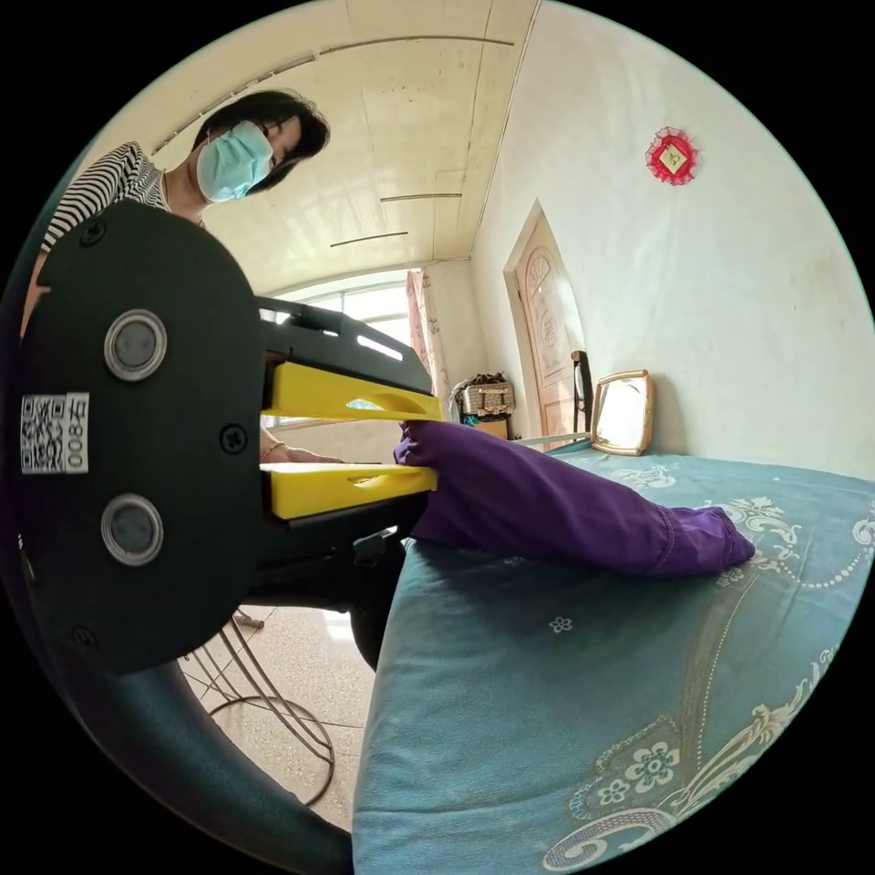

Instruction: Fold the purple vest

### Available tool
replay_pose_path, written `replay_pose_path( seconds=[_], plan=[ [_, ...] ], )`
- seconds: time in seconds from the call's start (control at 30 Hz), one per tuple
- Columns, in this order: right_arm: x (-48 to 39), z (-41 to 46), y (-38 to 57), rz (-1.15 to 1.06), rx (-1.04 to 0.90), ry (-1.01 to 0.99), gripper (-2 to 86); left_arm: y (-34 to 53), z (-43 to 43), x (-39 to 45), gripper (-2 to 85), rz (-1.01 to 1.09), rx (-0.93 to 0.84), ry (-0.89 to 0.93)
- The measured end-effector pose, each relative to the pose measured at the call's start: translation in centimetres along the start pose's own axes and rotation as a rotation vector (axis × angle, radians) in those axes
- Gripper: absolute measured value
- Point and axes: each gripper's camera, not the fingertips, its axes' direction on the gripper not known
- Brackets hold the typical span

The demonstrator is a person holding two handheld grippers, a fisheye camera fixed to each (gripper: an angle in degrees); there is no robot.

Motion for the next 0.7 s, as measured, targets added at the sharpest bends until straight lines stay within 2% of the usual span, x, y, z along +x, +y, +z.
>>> replay_pose_path(
  seconds=[0.33,0.7],
  plan=[
    [-0.9,-1.6,2.1,-0.007,-0.009,0.037,7.7,-2.7,-3.9,3.5,3.2,0.037,-0.009,0.009],
    [-0.4,-6.8,8.5,-0.04,-0.008,0.062,7.6,-1.3,-6.5,10.8,2.1,0.165,-0.154,0.012]
  ],
)
